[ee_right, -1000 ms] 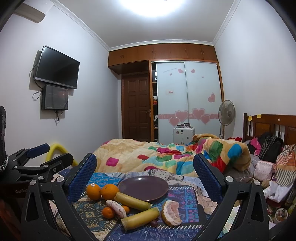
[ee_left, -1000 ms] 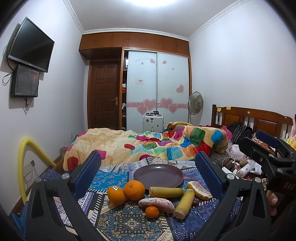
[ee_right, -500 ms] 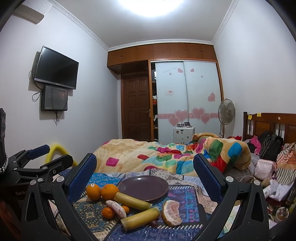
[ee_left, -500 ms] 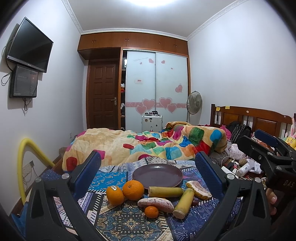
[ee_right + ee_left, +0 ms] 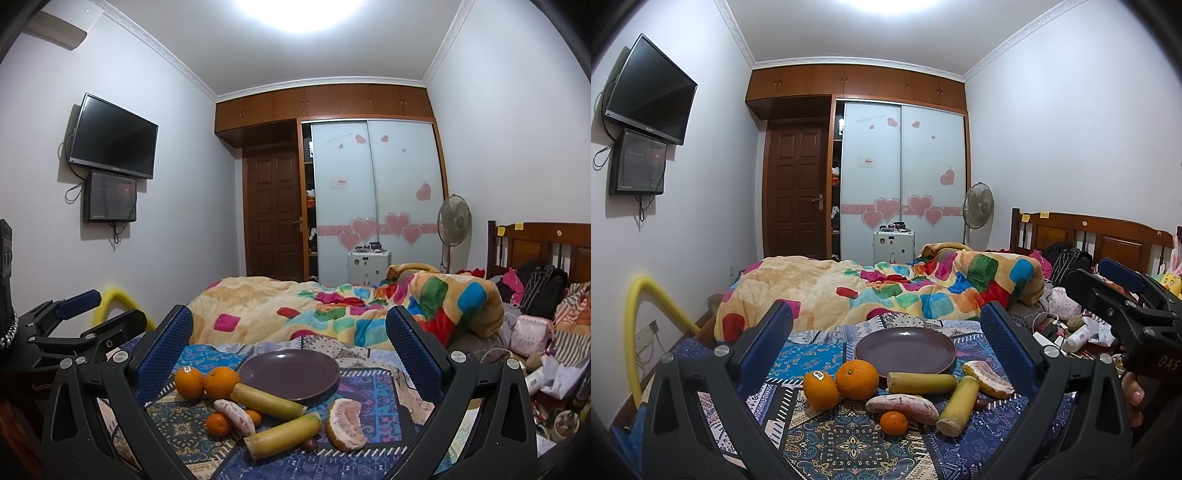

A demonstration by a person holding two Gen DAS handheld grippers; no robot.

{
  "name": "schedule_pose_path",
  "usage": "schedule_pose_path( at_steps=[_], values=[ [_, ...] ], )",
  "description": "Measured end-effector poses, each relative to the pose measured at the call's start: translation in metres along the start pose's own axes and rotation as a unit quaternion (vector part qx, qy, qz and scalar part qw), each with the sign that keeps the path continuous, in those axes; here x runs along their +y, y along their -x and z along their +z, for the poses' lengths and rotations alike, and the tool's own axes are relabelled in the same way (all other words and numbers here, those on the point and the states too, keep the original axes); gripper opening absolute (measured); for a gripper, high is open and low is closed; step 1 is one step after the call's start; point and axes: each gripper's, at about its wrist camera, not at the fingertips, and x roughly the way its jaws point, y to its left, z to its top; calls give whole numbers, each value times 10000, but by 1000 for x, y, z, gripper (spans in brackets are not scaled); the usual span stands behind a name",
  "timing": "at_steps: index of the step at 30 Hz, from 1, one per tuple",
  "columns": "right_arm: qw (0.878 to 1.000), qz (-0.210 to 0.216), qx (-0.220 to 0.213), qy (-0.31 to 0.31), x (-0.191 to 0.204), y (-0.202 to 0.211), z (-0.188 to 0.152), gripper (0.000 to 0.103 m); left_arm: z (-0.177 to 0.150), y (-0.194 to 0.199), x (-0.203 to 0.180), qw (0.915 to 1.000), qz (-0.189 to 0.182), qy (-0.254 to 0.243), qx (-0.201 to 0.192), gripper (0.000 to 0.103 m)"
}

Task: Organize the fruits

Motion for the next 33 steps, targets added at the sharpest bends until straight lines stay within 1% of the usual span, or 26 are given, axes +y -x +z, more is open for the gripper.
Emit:
schedule_pose_path(
  at_steps=[7, 16, 24, 26, 28, 29, 32, 33],
  values=[
    [10000, -18, 1, 12, 1, 0, -1, 103, -4, -5, -5, 10000, -21, -34, 16, 103],
    [10000, 9, 20, -13, 0, -1, -2, 103, -3, -8, -4, 10000, -59, 23, 31, 103],
    [9999, -18, 104, -21, -2, -7, -7, 103, -10, -16, 0, 10000, -19, -17, 96, 103],
    [9998, -85, 177, -35, -4, -11, -10, 103, -13, -23, 2, 9997, 90, -49, 210, 103],
    [9992, -183, 342, -27, -8, -20, -15, 103, -18, -32, 7, 9993, 146, -45, 335, 103],
    [9989, -214, 417, -12, -9, -23, -18, 103, -25, -37, 9, 9988, 160, -31, 453, 103],
    [9965, -337, 763, 83, -17, -39, -29, 103, -35, -54, 20, 9969, 263, 11, 746, 103],
    [9948, -372, 936, 122, -21, -47, -34, 103, -40, -63, 26, 9956, 317, 26, 886, 103]
  ],
)
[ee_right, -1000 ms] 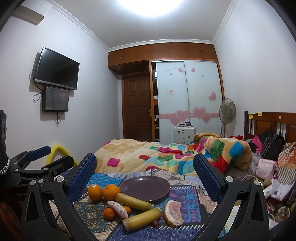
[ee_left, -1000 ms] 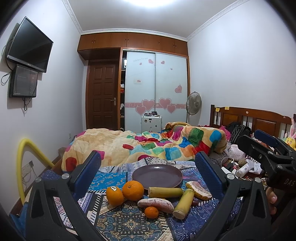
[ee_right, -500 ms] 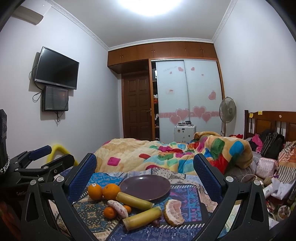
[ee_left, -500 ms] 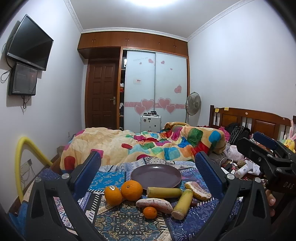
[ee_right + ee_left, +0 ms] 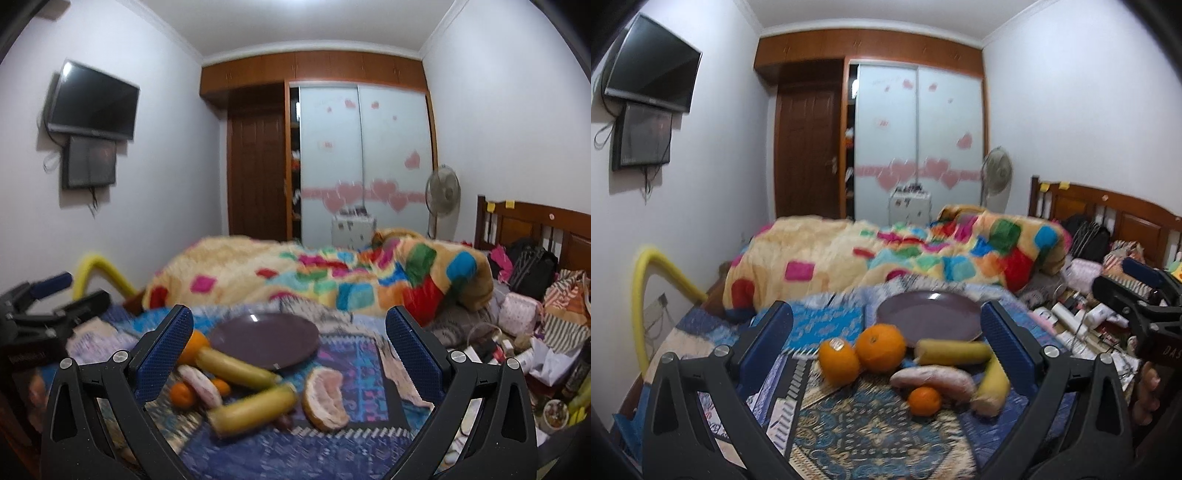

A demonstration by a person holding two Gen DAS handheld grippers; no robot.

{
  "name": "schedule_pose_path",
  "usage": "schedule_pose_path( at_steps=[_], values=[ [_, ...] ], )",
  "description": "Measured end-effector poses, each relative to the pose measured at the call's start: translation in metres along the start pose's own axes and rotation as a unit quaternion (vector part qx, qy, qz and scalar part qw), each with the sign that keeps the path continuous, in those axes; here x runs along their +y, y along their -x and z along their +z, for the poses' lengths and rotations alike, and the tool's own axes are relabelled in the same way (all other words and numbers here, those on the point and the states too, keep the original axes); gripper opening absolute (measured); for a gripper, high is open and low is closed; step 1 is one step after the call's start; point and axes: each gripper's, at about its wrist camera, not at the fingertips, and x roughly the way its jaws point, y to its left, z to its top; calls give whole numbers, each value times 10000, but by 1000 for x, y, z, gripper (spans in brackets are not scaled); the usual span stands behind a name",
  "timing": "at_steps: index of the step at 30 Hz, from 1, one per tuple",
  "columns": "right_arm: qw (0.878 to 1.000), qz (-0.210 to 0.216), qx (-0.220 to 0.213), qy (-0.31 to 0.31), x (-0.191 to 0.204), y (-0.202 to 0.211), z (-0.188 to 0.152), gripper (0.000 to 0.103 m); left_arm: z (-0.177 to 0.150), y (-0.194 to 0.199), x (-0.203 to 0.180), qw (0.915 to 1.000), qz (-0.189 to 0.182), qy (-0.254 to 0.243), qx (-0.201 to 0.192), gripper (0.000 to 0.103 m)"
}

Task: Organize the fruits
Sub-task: 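Grasp the pomelo segment with the right tool while the left tool grasps the Dole orange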

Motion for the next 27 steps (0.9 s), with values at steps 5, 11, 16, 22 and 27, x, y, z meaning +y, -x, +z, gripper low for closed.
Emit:
schedule_pose_path(
  at_steps=[5, 11, 16, 22, 27],
  values=[
    [9976, -274, 602, 197, -15, -29, -16, 103, -15, -30, 23, 9990, 124, 124, 421, 103],
    [9901, -258, 1323, 396, -29, -63, -37, 103, -29, -72, 46, 9944, 119, 186, 1032, 103],
    [9812, -170, 1893, 320, -41, -90, -48, 103, -40, -99, 55, 9902, 104, 20, 1393, 103],
    [9712, -6, 2361, 309, -48, -116, -56, 100, -47, -124, 59, 9837, 41, -202, 1786, 91],
    [9632, 266, 2662, 260, -45, -128, -61, 93, -49, -138, 60, 9807, 24, -273, 1936, 87]
  ],
)
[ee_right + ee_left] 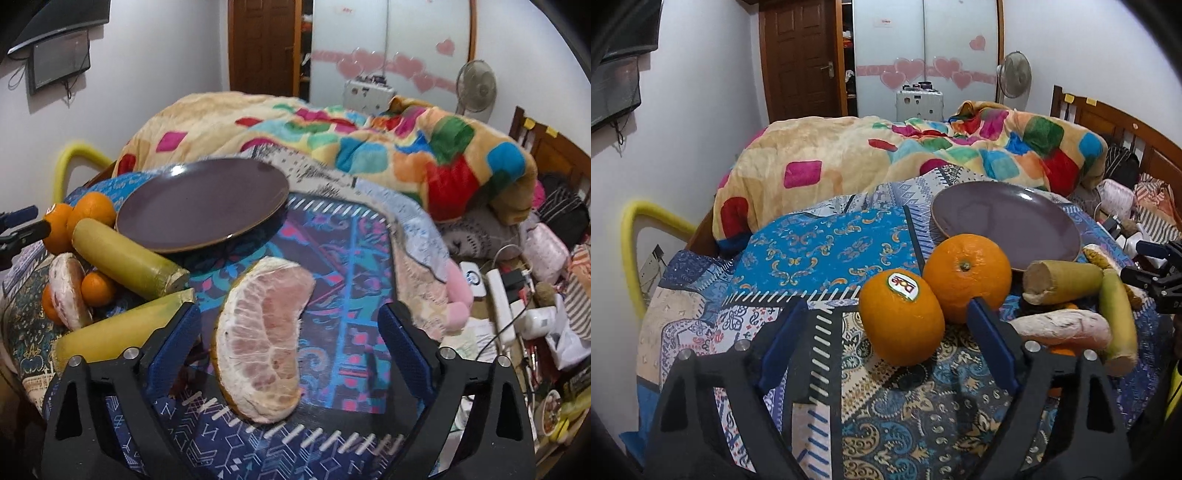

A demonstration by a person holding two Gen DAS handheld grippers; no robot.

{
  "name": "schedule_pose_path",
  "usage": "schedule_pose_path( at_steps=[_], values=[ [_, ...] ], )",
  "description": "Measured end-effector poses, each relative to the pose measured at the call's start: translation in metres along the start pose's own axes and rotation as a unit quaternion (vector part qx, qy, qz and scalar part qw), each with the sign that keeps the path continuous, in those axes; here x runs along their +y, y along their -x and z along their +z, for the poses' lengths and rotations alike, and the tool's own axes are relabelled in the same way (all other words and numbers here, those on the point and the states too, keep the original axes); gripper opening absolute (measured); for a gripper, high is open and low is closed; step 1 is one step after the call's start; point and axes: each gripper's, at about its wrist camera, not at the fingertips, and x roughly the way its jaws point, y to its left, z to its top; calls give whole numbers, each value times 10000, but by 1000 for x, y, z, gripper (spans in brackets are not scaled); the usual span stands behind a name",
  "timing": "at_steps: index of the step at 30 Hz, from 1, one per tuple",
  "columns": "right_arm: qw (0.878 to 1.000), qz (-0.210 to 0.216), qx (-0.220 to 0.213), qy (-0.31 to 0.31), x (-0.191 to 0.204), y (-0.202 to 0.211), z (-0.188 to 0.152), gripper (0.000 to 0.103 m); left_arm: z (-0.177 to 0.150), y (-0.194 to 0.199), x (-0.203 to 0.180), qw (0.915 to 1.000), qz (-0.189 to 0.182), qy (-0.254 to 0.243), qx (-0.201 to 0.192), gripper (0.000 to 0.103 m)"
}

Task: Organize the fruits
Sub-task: 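Grasp the pomelo segment with the right tool while the left tool grasps the Dole orange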

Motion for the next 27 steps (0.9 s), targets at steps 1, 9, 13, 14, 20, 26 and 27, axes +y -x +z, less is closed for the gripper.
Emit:
schedule_pose_path(
  at_steps=[1, 9, 13, 14, 20, 26, 27],
  values=[
    [10000, 10, 7, -2, 0, 0, 0, 93, 0, -3, 0, 10000, 12, -22, 30, 86],
    [9990, 203, 397, 52, 2, -19, 3, 76, 1, -17, -1, 9995, -155, -43, 287, 71],
    [9981, 374, 498, 0, -2, -22, 4, 75, 3, -20, 4, 9990, -290, 67, 320, 67],
    [9978, 416, 513, -29, -3, -23, 4, 75, 4, -22, 6, 9988, -329, 119, 345, 67],
    [9969, 565, 548, 70, 3, -20, 6, 49, 5, -25, 13, 9967, -602, 285, 462, 55],
    [9968, 565, 558, -7, -2, -18, 6, 47, 4, -21, 9, 9973, -550, 187, 453, 53],
    [9972, 521, 542, -9, -3, -17, 5, 47, 4, -20, 8, 9974, -525, 187, 446, 53]
  ],
)
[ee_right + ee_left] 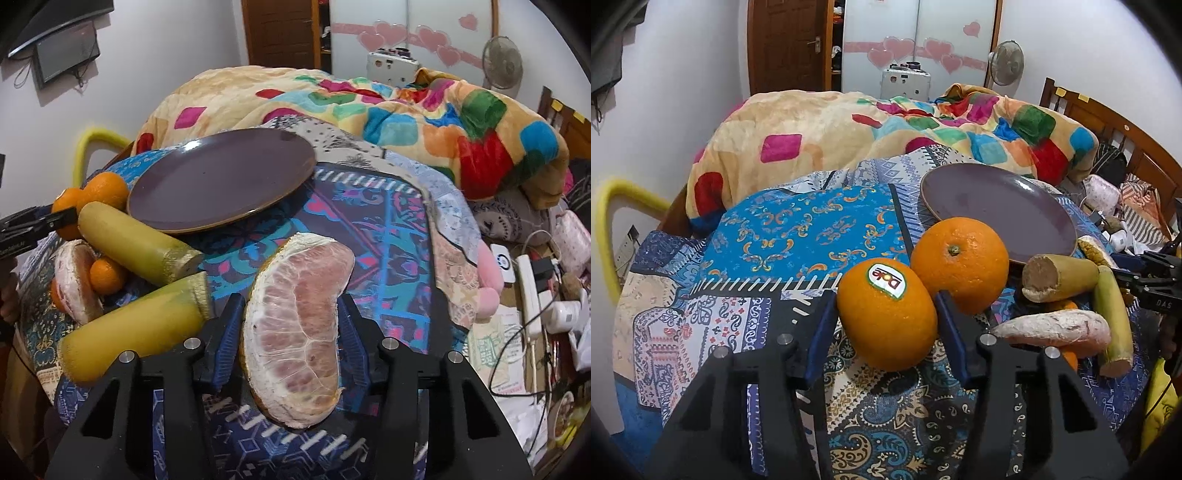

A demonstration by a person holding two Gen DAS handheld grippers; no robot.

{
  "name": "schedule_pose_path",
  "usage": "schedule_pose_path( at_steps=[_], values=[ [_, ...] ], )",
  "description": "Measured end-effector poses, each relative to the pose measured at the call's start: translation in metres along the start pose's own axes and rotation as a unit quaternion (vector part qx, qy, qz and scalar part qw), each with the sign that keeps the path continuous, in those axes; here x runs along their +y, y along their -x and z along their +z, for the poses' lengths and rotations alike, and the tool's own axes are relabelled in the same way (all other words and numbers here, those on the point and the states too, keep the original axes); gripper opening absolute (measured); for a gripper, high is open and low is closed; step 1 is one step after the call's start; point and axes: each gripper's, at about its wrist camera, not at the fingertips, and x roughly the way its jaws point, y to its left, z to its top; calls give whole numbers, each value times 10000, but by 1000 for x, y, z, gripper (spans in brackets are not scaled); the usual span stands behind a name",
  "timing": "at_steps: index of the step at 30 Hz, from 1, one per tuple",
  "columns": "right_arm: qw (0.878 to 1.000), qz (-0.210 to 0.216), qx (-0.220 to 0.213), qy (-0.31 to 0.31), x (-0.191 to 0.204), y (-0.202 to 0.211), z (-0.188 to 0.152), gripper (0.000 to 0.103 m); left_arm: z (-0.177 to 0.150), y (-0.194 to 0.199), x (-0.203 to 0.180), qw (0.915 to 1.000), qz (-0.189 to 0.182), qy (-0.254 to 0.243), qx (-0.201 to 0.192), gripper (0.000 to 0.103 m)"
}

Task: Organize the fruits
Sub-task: 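Grasp the pomelo segment with the right tool while the left tool grasps the Dole orange, then carry the pomelo segment onto the purple plate with the right tool while the left places the Dole orange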

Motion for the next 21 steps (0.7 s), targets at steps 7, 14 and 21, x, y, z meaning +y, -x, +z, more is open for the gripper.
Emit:
schedule_pose_path(
  at_steps=[7, 14, 21],
  values=[
    [9998, -127, -142, -97, -10, 14, -1, 47, -2, 12, 3, 9998, 171, 63, -71, 53],
    [9984, -192, -522, -98, -12, 37, 11, 47, 13, 36, 2, 9991, 249, 55, -337, 53],
    [9960, -191, -874, 40, -6, 53, 28, 47, 33, 46, -11, 9982, 239, -24, -550, 53]
  ],
)
